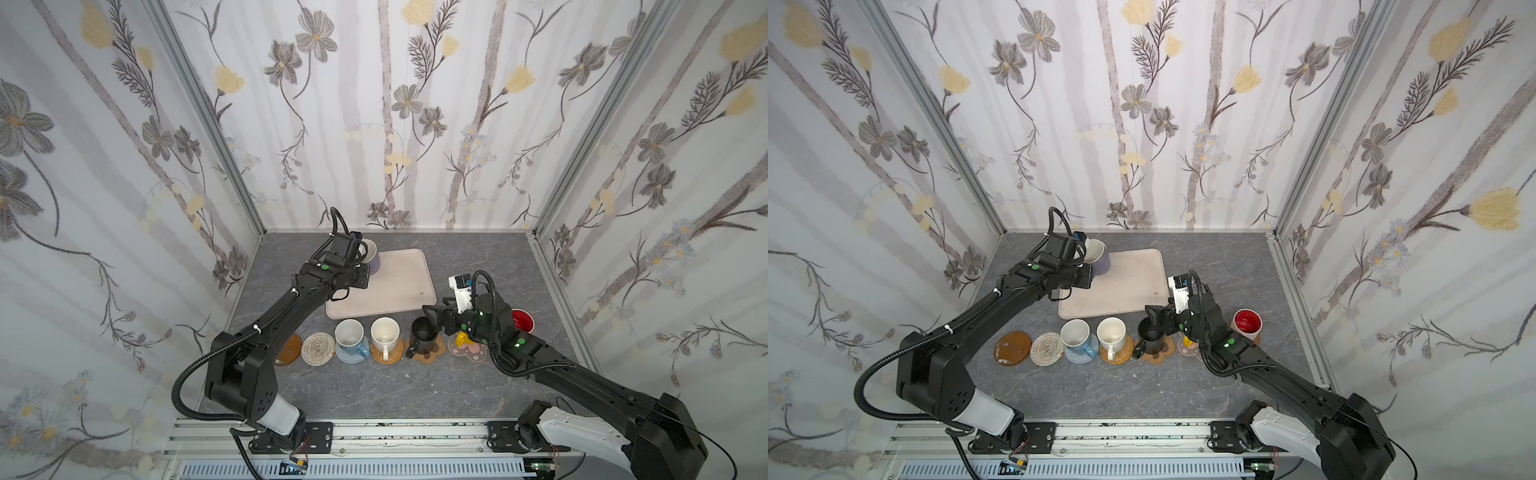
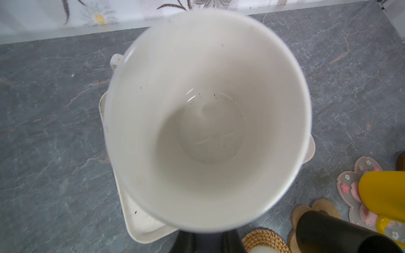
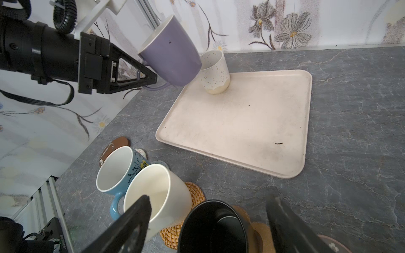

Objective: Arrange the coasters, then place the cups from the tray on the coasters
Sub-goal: 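Lift the lavender mug and carry it toward the brown cork coaster with the left gripper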

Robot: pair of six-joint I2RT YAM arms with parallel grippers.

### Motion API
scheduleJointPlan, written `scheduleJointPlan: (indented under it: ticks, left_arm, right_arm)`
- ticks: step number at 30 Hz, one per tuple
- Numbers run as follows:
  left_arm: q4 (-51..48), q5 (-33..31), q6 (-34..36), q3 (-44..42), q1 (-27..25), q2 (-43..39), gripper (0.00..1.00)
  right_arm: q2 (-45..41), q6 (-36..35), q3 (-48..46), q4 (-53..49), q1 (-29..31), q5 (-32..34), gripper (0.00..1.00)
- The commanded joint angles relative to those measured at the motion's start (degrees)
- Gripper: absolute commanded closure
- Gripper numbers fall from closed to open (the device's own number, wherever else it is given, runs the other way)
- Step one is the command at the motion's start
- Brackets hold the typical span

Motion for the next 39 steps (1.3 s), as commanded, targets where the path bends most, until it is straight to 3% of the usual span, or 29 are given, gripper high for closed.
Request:
scheduleJointPlan:
  ticks: [1,4,8,19,27,39]
  left_arm:
    - [-0.2,-3.1,-4.6,-2.8,0.1,-4.1,1.0]
    - [-1.5,-4.7,-6.5,-5.8,0.1,-8.4,1.0]
    - [-5.0,-9.5,-9.4,-8.8,0.1,-12.6,1.0]
    - [-14.4,-15.5,-15.5,-14.9,0.1,-23.6,1.0]
    - [-18.7,-13.4,-20.3,-16.0,-0.3,-28.2,1.0]
    - [-17.9,-20.5,-34.8,-24.3,-2.3,-34.8,1.0]
  right_arm:
    - [-0.3,-0.4,1.1,1.6,-0.4,0.3,0.08]
    - [-0.4,0.0,1.9,1.3,-0.8,-0.2,0.0]
    - [-0.2,0.5,2.7,1.1,-1.2,-0.5,0.0]
    - [0.3,0.8,5.3,-1.5,-1.6,0.6,0.0]
    - [2.3,1.7,6.7,-1.8,-1.6,-0.2,0.0]
    - [2.5,1.7,7.1,-2.5,-1.7,-0.5,0.0]
